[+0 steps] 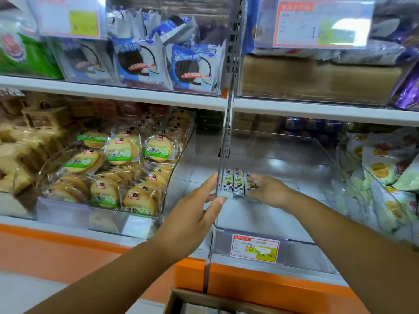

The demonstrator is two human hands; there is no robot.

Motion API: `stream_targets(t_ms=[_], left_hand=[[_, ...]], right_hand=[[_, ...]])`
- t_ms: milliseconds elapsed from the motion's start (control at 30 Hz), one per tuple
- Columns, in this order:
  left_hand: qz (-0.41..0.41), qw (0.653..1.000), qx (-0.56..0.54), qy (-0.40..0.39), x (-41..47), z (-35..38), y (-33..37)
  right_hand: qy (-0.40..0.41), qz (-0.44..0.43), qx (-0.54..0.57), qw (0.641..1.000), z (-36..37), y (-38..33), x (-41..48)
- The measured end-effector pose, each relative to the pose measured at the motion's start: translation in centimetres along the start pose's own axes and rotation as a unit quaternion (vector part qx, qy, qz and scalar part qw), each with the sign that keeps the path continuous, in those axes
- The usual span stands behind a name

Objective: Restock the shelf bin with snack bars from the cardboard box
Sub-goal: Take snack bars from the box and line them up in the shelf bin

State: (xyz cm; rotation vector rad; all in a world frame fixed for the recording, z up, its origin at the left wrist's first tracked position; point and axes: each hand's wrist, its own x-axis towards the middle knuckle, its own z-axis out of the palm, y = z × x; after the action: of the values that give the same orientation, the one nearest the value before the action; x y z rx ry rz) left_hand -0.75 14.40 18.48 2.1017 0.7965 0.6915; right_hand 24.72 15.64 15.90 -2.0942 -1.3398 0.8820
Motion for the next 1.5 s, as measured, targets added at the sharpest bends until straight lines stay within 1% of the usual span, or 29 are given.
stream_targets(t_ms=[33,67,133,200,267,300,367,433,467,500,533,567,600,633,700,767,833,900,967,1000,1067,1133,1200,1267,1333,1367,1400,1433,1500], left_hand=[[-0.005,1.0,-0.008,0.004,-0.2,-0.1,0.1],[-0.017,1.0,-0.013,0.013,-0.5,-0.2,0.2],[-0.032,0.999,-0.003,0.038,-1.7,-0.3,0.1],[-0.025,0.998,0.024,0.059,-3.3,-0.3,-0.3],[-0.014,0.995,0.065,0.07,-5.3,-0.1,-1.4],[-0.007,0.994,0.085,0.064,-6.5,0.1,-2.2],[-0.011,0.992,0.123,0.016,-9.2,1.2,-4.1],[-0.028,0.978,0.195,-0.07,-12.1,3.1,-5.8],[-0.032,0.963,0.241,-0.115,-13.1,4.2,-6.7],[-0.04,0.949,0.269,-0.157,-14.0,5.4,-7.6],[-0.059,0.942,0.274,-0.184,-14.6,6.7,-8.5],[-0.079,0.944,0.259,-0.19,-15.0,8.2,-9.5],[-0.104,0.949,0.236,-0.182,-15.4,9.6,-10.4],[-0.136,0.954,0.206,-0.17,-15.9,11.2,-11.1],[-0.2,0.958,0.149,-0.139,-17.1,13.9,-12.5],[-0.235,0.959,0.133,-0.082,-18.6,15.6,-13.9],[-0.26,0.951,0.157,-0.051,-19.8,15.9,-15.1],[-0.293,0.94,0.162,-0.065,-20.6,15.7,-16.7],[-0.335,0.93,0.12,-0.089,-21.1,15.4,-18.0],[-0.347,0.928,0.097,-0.098,-21.2,15.4,-18.4],[-0.348,0.928,0.083,-0.102,-21.5,15.8,-18.5],[-0.346,0.931,0.088,-0.075,-21.5,16.5,-18.1],[-0.343,0.933,0.101,-0.046,-21.3,16.9,-17.9],[-0.342,0.933,0.107,-0.028,-21.0,17.4,-17.9],[-0.348,0.932,0.099,-0.025,-20.8,17.8,-17.9],[-0.351,0.931,0.099,-0.028,-20.6,18.0,-18.0],[-0.353,0.929,0.103,-0.033,-20.6,18.2,-18.0],[-0.358,0.926,0.109,-0.04,-20.6,18.2,-18.1],[-0.374,0.917,0.127,-0.064,-20.6,18.2,-18.5]], right_hand=[[0.013,-0.005,0.02,1.0,-0.5,-0.5,-0.8],[0.05,-0.02,0.034,0.998,-1.1,-1.1,-1.8],[0.161,-0.065,0.054,0.983,-2.2,-2.2,-4.4],[0.251,-0.15,0.125,0.948,-2.6,-3.1,-8.2],[0.291,-0.217,0.207,0.909,-2.0,-3.6,-13.3],[0.296,-0.24,0.244,0.892,-1.2,-3.4,-15.7],[0.309,-0.257,0.277,0.873,1.1,-2.3,-19.7],[0.315,-0.21,0.273,0.884,4.9,0.8,-21.6],[0.303,-0.171,0.262,0.9,7.2,2.8,-22.0],[0.271,-0.134,0.241,0.922,9.4,5.0,-22.2],[0.218,-0.101,0.197,0.951,11.6,7.4,-22.2],[0.146,-0.063,0.139,0.977,13.6,9.8,-22.2],[0.071,-0.025,0.069,0.995,15.4,11.9,-22.3],[0.0,0.012,0.012,1.0,17.0,14.0,-22.5],[-0.112,0.075,-0.047,0.99,19.5,17.3,-23.2],[-0.156,0.11,-0.061,0.98,21.3,19.5,-23.9],[-0.174,0.127,-0.057,0.975,22.7,20.6,-24.3],[-0.179,0.14,-0.036,0.973,23.9,21.1,-24.1],[-0.189,0.151,-0.046,0.969,25.0,21.6,-23.6],[-0.191,0.147,-0.07,0.968,25.5,21.9,-23.4],[-0.172,0.124,-0.084,0.974,26.3,21.9,-23.3],[-0.093,0.088,-0.052,0.99,26.3,21.3,-24.0],[0.001,0.093,-0.006,0.996,25.4,20.3,-24.6],[0.092,0.126,0.037,0.987,24.5,19.8,-24.8],[0.15,0.134,0.116,0.973,24.1,19.5,-24.3],[0.155,0.135,0.143,0.968,24.0,19.4,-23.8],[0.138,0.135,0.153,0.969,23.8,19.3,-23.3],[0.104,0.135,0.149,0.974,23.8,19.2,-22.7],[0.003,0.135,0.106,0.985,24.2,19.3,-21.7]])
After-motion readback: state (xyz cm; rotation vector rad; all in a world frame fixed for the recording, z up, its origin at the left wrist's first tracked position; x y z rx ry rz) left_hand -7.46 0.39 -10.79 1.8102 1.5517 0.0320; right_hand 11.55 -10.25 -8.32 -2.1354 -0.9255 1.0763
